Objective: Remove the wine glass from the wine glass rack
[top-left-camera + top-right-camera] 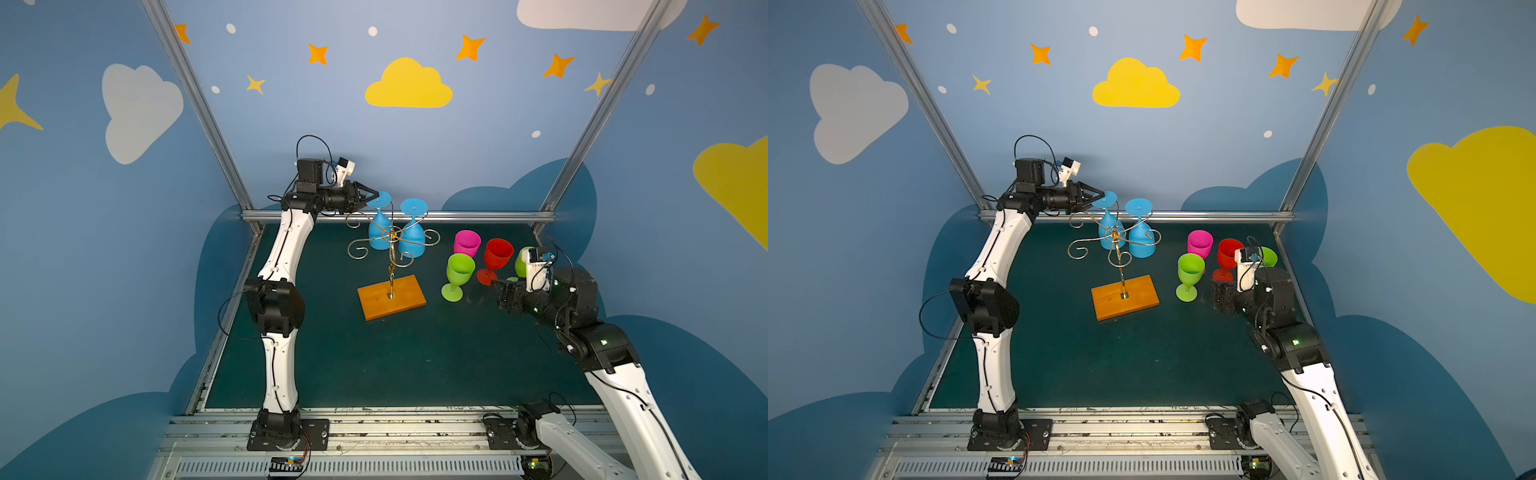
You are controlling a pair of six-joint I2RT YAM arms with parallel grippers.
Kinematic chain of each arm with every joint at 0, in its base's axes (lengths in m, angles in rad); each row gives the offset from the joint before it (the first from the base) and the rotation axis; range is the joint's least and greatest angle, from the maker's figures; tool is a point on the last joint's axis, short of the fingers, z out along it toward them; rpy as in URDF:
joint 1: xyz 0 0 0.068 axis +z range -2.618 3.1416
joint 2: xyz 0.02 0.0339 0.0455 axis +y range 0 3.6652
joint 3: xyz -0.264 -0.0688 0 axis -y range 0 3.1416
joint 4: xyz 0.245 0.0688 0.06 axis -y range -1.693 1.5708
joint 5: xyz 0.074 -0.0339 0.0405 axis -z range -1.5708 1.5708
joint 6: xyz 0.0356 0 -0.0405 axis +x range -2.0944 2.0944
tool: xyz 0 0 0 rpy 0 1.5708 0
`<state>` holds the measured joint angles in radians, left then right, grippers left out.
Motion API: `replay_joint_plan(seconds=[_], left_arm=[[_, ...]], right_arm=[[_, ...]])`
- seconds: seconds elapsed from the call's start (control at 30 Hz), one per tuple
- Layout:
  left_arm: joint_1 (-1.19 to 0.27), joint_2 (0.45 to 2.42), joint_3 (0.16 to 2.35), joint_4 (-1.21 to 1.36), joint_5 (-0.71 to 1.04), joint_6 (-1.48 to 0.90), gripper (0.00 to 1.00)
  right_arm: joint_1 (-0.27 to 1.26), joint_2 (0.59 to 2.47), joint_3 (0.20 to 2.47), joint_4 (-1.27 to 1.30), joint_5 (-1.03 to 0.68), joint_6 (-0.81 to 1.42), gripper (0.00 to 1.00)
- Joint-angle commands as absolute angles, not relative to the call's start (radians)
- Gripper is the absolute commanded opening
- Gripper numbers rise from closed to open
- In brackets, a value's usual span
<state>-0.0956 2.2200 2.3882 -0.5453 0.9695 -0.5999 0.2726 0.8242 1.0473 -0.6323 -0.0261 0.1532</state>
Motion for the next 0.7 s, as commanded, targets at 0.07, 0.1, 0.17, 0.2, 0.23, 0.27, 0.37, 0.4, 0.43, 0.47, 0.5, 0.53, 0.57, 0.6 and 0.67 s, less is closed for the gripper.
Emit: replay_joint_plan(seconds=[0.07, 0.1, 0.17, 0.2, 0.23, 0.27, 0.37, 0.4, 0.43, 0.47, 0.5, 0.53, 0.57, 0.6, 0.67], left_arm=[[-0.094, 2.218, 2.415, -0.555, 0.996, -0.584, 0.33], [-0.094, 2.218, 2.416, -0.553, 0.999, -0.586, 0.31], [-0.094, 2.219, 2.416, -0.551, 0.997, -0.588, 0.28], [-0.094, 2.220, 2.420, -0.551, 0.997, -0.590, 0.25], [-0.094, 2.221, 2.422, -0.551, 0.999, -0.592, 0.24], [-0.094, 2.223, 2.427, -0.551, 1.001, -0.595, 0.23], [-0.093, 2.228, 2.440, -0.554, 1.002, -0.603, 0.20], [-0.093, 2.229, 2.444, -0.554, 1.004, -0.606, 0.19], [-0.091, 2.230, 2.445, -0.554, 1.004, -0.611, 0.18], [-0.089, 2.228, 2.447, -0.552, 1.003, -0.616, 0.17], [-0.088, 2.228, 2.447, -0.548, 1.003, -0.622, 0.16], [-0.086, 2.228, 2.446, -0.545, 1.002, -0.629, 0.15], [-0.085, 2.228, 2.445, -0.540, 1.004, -0.635, 0.14], [-0.084, 2.227, 2.447, -0.537, 1.008, -0.641, 0.13], [-0.083, 2.226, 2.447, -0.531, 1.013, -0.653, 0.11]], right_arm=[[0.271, 0.823, 1.042, -0.621, -0.020, 0.161, 0.78], [0.270, 0.824, 1.042, -0.620, -0.021, 0.161, 0.78], [0.271, 0.825, 1.041, -0.618, -0.020, 0.161, 0.78], [0.271, 0.824, 1.042, -0.618, -0.020, 0.162, 0.78], [0.270, 0.825, 1.043, -0.618, -0.020, 0.161, 0.78], [0.271, 0.824, 1.043, -0.618, -0.019, 0.162, 0.78], [0.271, 0.826, 1.044, -0.618, -0.018, 0.161, 0.78], [0.271, 0.827, 1.045, -0.617, -0.018, 0.161, 0.78], [0.270, 0.828, 1.044, -0.617, -0.019, 0.161, 0.78], [0.270, 0.828, 1.044, -0.615, -0.020, 0.161, 0.78], [0.271, 0.831, 1.044, -0.614, -0.021, 0.161, 0.78], [0.271, 0.831, 1.044, -0.614, -0.021, 0.162, 0.78], [0.271, 0.832, 1.045, -0.612, -0.023, 0.162, 0.78], [0.271, 0.832, 1.044, -0.612, -0.022, 0.161, 0.78], [0.270, 0.833, 1.044, -0.611, -0.023, 0.162, 0.78]])
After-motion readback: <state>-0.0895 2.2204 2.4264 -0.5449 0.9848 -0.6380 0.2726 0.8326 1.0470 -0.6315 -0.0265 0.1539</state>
